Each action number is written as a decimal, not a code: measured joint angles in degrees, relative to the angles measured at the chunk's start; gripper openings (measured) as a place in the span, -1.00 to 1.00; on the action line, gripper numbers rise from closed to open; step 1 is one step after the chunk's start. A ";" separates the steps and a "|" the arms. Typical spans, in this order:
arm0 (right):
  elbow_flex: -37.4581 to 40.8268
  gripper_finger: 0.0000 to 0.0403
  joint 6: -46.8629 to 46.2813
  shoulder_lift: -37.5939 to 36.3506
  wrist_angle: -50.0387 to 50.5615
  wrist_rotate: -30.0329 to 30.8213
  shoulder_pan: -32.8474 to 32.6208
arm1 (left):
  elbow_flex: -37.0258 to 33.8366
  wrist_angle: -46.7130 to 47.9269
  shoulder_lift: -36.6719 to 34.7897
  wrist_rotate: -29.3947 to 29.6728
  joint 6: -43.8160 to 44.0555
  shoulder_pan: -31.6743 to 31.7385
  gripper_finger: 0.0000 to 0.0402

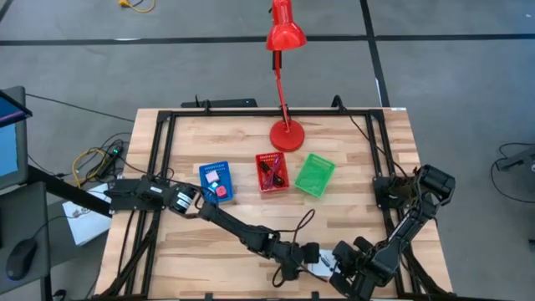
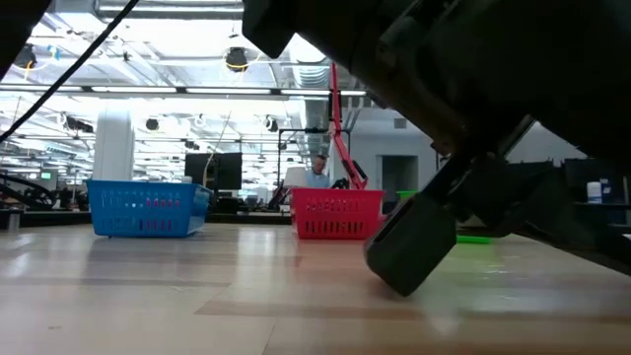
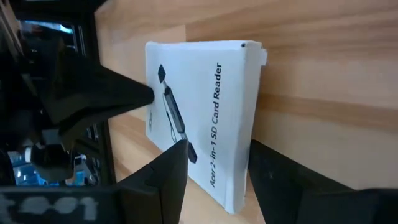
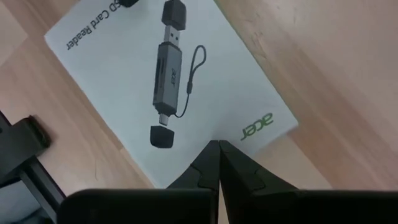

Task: Pick and place items into bin
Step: Put the white box into the green bin

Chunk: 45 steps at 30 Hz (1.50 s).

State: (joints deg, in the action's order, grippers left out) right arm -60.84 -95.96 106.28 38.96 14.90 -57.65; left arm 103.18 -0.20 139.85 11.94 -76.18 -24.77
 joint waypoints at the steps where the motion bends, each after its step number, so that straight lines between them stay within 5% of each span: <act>1: 0.00 -1.00 0.00 0.00 0.00 0.01 -0.01 | 0.00 -0.29 0.00 -0.42 0.08 -0.07 -0.23; 6: 0.06 -1.00 0.00 0.04 -0.28 1.63 -0.05 | 0.00 -1.91 0.09 -1.20 0.69 -0.71 -0.33; 18: -1.56 -1.00 0.55 0.28 0.26 6.01 -0.08 | 0.02 -4.33 0.11 3.90 3.71 -1.10 -0.91; 23: -7.99 -1.00 -0.59 0.79 7.40 15.98 0.03 | 0.09 -5.05 0.11 14.19 4.48 -1.90 -0.96; 29: -25.08 -1.00 1.43 0.41 32.67 26.96 -1.24 | 0.35 -4.74 -0.56 30.68 7.57 -1.25 -0.96; 37: -37.50 -1.00 1.49 0.32 47.96 35.40 -3.33 | 2.38 -0.19 -5.71 41.15 15.41 4.36 -0.97; 39: -37.68 -1.00 1.46 0.29 48.06 35.31 -3.71 | 2.34 3.43 -6.73 40.51 18.17 6.39 -0.96; 43: -37.68 -1.00 1.44 0.30 47.46 34.62 -4.16 | 2.38 12.80 -8.18 28.93 28.32 11.01 -0.98; 45: -37.68 -1.00 1.45 0.31 47.15 34.53 -4.19 | 2.32 16.93 -8.01 29.41 31.36 12.39 -0.98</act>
State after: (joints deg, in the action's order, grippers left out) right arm -98.52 -94.51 106.59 86.11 49.43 -61.84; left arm 105.50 16.74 131.85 41.35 -44.83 -12.37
